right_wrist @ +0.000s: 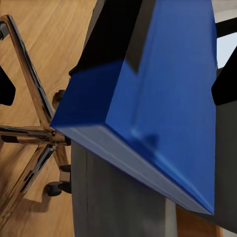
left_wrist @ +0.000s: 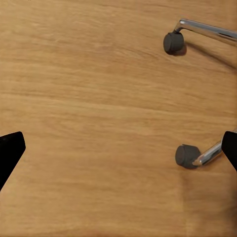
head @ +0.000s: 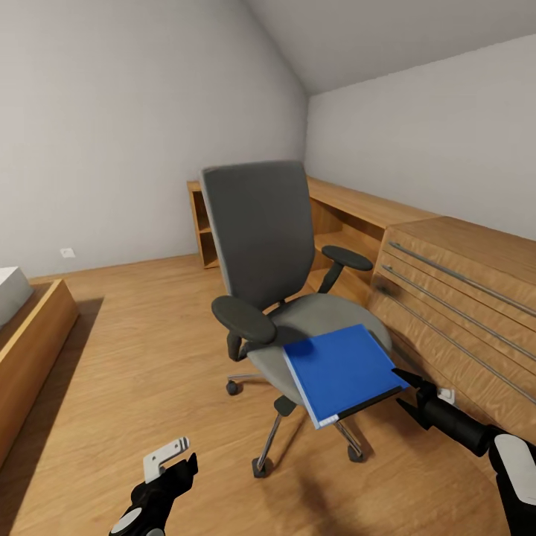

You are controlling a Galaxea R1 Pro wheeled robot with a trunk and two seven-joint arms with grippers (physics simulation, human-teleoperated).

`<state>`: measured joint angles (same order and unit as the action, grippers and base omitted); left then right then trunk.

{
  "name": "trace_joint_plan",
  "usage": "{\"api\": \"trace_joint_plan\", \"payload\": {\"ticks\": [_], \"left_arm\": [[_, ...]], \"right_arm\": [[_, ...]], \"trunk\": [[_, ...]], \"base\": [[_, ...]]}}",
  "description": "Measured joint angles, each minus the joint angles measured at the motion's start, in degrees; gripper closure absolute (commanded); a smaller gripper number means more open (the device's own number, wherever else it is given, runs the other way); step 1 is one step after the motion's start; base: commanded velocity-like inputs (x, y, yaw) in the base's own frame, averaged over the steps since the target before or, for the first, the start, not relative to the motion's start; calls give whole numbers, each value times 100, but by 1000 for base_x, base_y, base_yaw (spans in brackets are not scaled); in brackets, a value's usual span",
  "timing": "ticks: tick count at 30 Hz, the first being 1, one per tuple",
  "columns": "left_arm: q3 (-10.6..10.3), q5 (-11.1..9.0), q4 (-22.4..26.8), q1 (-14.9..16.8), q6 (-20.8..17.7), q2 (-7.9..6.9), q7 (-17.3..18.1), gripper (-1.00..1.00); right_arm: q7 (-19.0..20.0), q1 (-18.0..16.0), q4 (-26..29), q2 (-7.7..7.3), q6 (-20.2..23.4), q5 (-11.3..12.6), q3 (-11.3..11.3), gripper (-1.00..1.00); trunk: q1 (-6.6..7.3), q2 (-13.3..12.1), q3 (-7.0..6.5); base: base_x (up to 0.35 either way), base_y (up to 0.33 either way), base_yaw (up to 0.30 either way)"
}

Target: In the bedroom, organize the workspace by keeping the computer under the desk, ensuring the monitor is on the desk, placing the keyboard on the desk next to the monitor, placing the mouse on the desk next to the keyboard, moving the folder from the swivel chair onto the desk next to the mouse, stacking the notebook on top of the folder with the pen on top of the notebook, and positioning the swivel chair next to the desk.

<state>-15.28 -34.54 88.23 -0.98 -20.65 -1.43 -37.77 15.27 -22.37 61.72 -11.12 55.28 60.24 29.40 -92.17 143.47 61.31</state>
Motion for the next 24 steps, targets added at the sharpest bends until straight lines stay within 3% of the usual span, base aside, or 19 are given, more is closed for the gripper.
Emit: {"api": "trace_joint_plan", "payload": {"ticks": [24], "left_arm": [[-8, -9, -9, 0, -7, 9, -2, -100]], "right_arm": [[9, 0, 0, -5, 2, 9, 0, -100]], "trunk": [[0, 0, 0]], "base": [[0, 0, 0]]}}
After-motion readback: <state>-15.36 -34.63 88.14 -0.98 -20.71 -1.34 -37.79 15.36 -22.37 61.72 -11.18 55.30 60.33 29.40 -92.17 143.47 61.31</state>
